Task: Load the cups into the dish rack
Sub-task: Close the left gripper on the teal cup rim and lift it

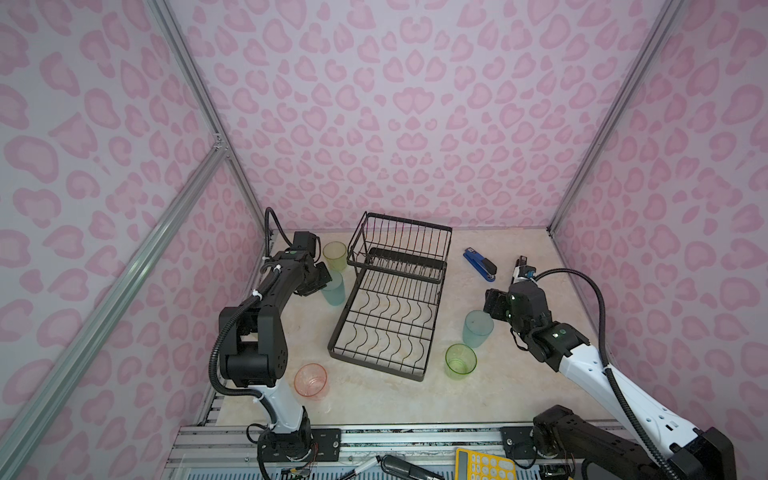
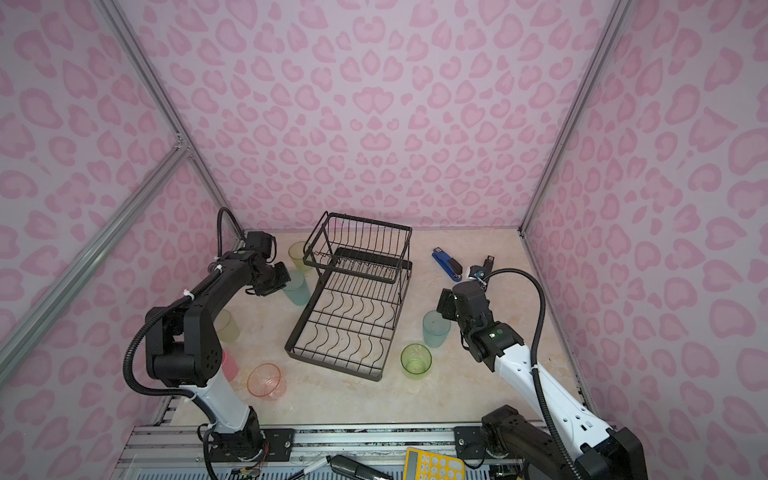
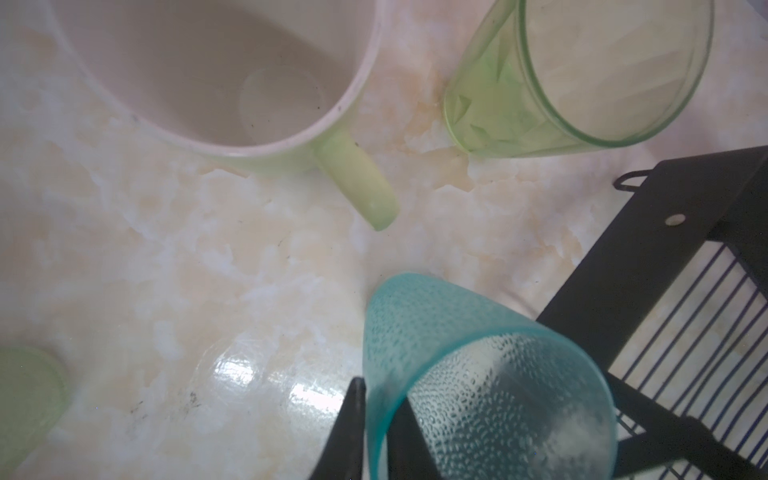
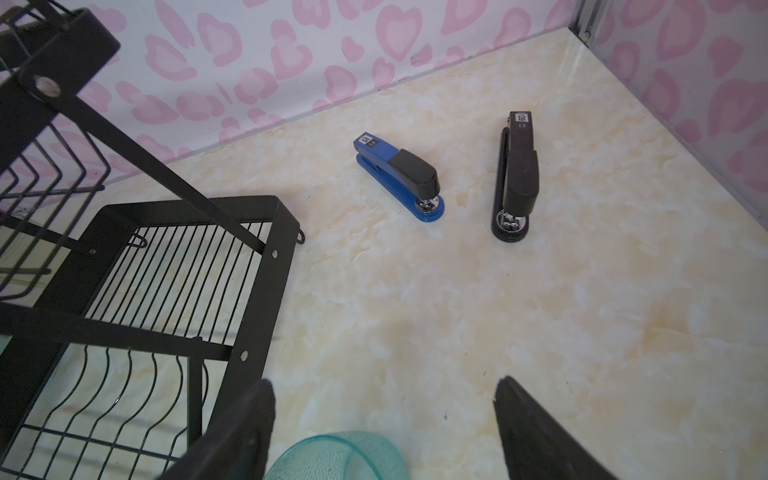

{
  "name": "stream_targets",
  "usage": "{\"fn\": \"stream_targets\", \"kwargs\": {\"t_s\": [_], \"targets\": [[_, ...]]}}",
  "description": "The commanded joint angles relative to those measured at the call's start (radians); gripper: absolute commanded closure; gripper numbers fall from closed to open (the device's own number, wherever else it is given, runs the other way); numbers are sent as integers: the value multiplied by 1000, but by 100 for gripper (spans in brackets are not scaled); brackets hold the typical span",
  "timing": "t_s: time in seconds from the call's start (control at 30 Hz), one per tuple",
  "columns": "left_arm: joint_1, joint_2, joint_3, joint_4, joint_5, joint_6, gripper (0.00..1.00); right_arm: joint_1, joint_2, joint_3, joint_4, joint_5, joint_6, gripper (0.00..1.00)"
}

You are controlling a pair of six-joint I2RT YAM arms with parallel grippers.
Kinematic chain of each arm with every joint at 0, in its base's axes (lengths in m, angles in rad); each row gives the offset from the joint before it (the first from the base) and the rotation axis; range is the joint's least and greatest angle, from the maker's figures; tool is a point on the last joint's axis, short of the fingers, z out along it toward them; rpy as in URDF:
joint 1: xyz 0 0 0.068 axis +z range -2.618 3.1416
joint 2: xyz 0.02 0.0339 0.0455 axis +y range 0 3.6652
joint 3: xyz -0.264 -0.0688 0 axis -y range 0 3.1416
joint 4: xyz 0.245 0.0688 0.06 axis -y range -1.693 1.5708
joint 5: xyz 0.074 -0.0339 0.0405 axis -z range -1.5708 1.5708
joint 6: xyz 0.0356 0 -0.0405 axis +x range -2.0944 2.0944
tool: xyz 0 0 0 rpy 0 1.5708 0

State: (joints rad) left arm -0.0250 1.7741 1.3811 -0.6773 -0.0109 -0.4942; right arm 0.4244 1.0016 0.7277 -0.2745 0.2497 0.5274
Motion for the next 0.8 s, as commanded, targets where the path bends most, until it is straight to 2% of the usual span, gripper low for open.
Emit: {"fn": "stream_targets", "kwargs": {"t_s": [0.0, 0.3, 0.77], "targets": [[1, -25, -14, 29, 3, 12, 90, 11, -4, 4, 12, 31, -5, 18], [2, -88, -30, 29, 2, 37, 97, 42, -15, 20, -3, 62, -6, 18], [22, -270, -12, -46, -87, 72, 97, 58, -61, 41, -25, 75, -13, 18]]}}
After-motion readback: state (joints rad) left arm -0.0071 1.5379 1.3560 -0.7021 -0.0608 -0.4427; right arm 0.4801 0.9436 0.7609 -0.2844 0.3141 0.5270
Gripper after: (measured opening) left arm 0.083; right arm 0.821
